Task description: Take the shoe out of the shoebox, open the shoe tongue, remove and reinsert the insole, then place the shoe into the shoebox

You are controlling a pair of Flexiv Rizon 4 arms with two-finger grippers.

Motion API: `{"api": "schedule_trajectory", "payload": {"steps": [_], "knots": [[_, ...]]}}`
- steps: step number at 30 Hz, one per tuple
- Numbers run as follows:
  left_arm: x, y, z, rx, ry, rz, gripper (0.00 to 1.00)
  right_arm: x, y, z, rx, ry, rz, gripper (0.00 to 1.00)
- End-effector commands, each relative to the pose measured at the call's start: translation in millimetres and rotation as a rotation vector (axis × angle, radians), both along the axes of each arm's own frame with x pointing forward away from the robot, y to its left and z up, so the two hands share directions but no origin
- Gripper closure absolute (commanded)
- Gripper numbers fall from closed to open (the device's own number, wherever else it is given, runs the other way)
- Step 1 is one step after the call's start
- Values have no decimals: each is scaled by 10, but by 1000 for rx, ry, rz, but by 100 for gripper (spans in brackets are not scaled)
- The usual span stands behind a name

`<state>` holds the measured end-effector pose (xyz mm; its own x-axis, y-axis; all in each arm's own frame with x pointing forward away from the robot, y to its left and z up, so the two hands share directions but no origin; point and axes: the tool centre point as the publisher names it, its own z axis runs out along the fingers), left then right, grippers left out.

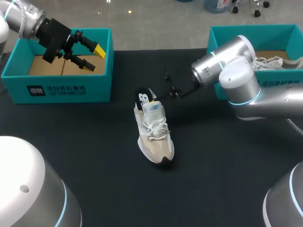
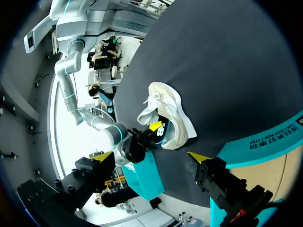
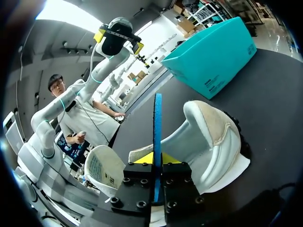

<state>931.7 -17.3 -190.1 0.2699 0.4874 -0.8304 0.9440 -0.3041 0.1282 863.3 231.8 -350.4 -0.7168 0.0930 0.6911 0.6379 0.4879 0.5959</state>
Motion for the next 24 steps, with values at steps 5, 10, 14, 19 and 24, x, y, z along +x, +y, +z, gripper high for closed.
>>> {"api": "schedule_trajectory", "payload": {"steps": [5, 10, 14, 19, 24], "knots": [[-2, 3, 4, 3, -1, -1, 0, 62, 3, 117, 4, -42, -20, 68], [-2, 3, 4, 3, -1, -1, 0, 113, 28, 176, 8, -64, -15, 64], [-2, 3, 4, 3, -1, -1, 0, 168, 55, 191, 8, -75, -5, 65], [-2, 3, 4, 3, -1, -1, 0, 230, 116, 153, 13, -77, 9, 72], [-2, 3, 4, 3, -1, -1, 0, 216, 154, 98, 20, -59, 27, 100]]}}
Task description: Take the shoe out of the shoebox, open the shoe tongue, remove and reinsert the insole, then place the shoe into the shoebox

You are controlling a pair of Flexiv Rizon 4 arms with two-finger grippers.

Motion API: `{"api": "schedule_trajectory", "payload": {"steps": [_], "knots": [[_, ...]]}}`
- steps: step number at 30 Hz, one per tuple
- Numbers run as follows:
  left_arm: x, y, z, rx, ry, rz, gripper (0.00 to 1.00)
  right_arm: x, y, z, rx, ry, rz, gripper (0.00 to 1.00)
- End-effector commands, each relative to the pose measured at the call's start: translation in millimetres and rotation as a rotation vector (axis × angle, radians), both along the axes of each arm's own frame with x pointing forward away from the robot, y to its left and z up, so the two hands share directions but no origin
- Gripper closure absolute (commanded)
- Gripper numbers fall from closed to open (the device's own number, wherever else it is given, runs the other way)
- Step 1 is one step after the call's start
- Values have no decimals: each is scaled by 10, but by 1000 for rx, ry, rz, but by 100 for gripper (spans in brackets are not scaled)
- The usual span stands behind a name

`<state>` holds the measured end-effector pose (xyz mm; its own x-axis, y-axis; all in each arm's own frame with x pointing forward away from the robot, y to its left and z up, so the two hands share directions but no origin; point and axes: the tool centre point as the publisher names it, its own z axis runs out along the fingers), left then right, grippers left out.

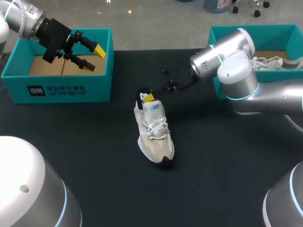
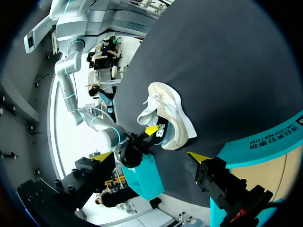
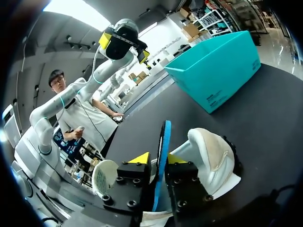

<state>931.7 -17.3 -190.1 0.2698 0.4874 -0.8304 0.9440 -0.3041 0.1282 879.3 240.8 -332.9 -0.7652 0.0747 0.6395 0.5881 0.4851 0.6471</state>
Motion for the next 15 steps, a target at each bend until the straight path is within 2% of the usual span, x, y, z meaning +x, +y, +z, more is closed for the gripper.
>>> {"api": "schedule_trajectory", "payload": {"steps": [1, 15], "knots": [[-2, 3, 4, 3, -1, -1, 0, 39, 61, -86, 3, 18, 20, 100], [-2, 3, 4, 3, -1, -1, 0, -186, 22, -181, -8, 64, 9, 100]]}}
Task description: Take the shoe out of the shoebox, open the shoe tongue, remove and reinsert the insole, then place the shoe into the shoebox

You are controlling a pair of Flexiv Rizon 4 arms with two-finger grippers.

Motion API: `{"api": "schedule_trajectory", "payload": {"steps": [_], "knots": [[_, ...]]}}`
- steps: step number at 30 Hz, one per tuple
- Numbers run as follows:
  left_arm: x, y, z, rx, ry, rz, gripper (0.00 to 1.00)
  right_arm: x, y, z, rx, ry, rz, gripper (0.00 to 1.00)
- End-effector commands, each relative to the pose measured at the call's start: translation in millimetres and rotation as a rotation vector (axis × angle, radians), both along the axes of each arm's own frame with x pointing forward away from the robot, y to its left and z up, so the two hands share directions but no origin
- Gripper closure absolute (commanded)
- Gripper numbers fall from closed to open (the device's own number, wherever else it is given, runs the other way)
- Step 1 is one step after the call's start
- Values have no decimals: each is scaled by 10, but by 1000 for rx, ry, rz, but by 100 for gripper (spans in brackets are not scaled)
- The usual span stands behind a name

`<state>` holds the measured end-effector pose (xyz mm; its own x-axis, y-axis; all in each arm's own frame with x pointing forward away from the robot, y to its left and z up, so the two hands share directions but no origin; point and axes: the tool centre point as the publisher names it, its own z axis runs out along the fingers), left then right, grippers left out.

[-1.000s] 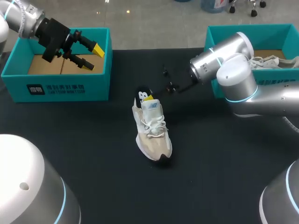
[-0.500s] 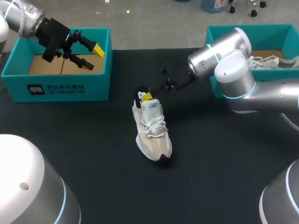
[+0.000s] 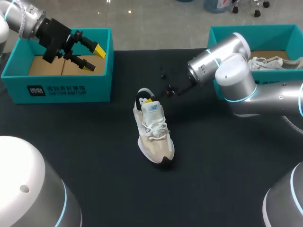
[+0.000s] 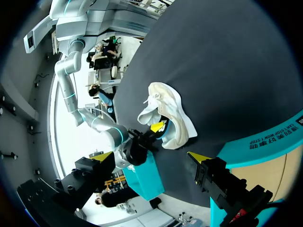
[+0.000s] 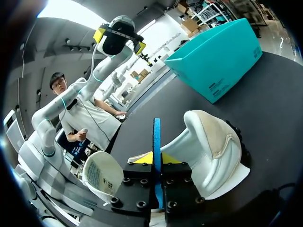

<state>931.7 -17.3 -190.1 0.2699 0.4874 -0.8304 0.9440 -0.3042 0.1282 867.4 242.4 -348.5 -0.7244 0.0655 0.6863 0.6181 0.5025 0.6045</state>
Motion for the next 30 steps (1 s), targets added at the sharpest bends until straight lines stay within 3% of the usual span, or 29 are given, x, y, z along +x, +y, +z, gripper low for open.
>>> {"api": "schedule_trajectory", "payload": {"steps": [1, 6, 7, 9, 12, 13, 21, 30], "knots": [[-2, 3, 4, 3, -1, -1, 0, -79, 2, -32, -1, 3, -13, 100], [-2, 3, 4, 3, -1, -1, 0, -99, -7, -49, -11, 6, -19, 100], [-2, 3, 4, 3, -1, -1, 0, -93, -3, -43, -11, 4, -19, 91], [-2, 3, 4, 3, -1, -1, 0, -79, 13, -18, -11, -4, -18, 84], [-2, 3, 4, 3, -1, -1, 0, -59, 26, 15, -13, -17, -15, 60], [-2, 3, 4, 3, -1, -1, 0, -52, 28, 28, -14, -21, -13, 56], [-2, 3, 4, 3, -1, -1, 0, -47, 61, 143, -31, -51, 7, 50], [-2, 3, 4, 3, -1, -1, 0, -15, 42, 264, -53, -92, 3, 31]]}}
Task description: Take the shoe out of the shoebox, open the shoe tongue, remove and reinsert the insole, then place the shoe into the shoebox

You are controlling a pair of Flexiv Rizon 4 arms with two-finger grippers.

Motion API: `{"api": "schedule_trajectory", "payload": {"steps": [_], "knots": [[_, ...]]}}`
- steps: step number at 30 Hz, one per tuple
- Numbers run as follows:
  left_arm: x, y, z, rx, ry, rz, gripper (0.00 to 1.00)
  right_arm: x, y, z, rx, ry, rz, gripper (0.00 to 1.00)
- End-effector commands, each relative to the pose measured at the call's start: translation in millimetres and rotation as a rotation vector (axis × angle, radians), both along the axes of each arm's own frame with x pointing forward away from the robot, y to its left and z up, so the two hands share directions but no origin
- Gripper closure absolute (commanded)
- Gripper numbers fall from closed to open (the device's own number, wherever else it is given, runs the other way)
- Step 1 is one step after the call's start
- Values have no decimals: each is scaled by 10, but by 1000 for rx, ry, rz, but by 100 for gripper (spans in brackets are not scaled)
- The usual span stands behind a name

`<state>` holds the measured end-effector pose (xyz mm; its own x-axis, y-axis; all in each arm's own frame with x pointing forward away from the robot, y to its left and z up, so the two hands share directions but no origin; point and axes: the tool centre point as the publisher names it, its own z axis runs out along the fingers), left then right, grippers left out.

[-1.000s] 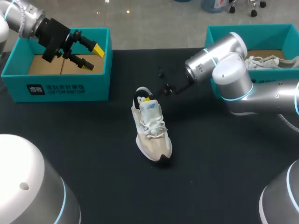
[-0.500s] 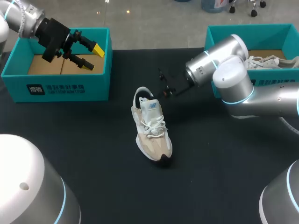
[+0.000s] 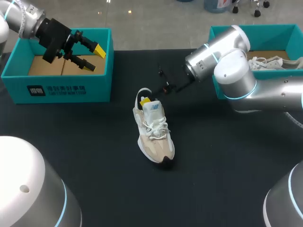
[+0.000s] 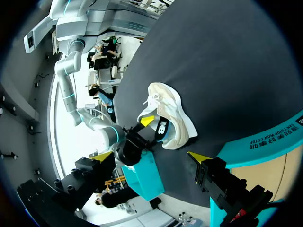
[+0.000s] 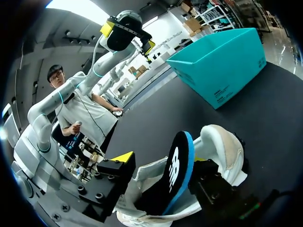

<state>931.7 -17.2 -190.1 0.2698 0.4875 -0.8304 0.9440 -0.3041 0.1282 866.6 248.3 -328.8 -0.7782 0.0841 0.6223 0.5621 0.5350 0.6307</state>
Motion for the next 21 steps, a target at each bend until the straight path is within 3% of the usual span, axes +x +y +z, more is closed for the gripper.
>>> {"api": "schedule_trajectory", "payload": {"steps": [1, 15, 18, 21], "knots": [[-2, 3, 4, 3, -1, -1, 0, 1, -20, 80, -14, -18, -11, 27], [-2, 3, 4, 3, -1, -1, 0, 31, -40, 178, -34, -48, -17, 22], [-2, 3, 4, 3, -1, -1, 0, 72, -44, 177, -33, -55, -26, 25], [-2, 3, 4, 3, -1, -1, 0, 109, -27, 155, -27, -60, -30, 42]]}}
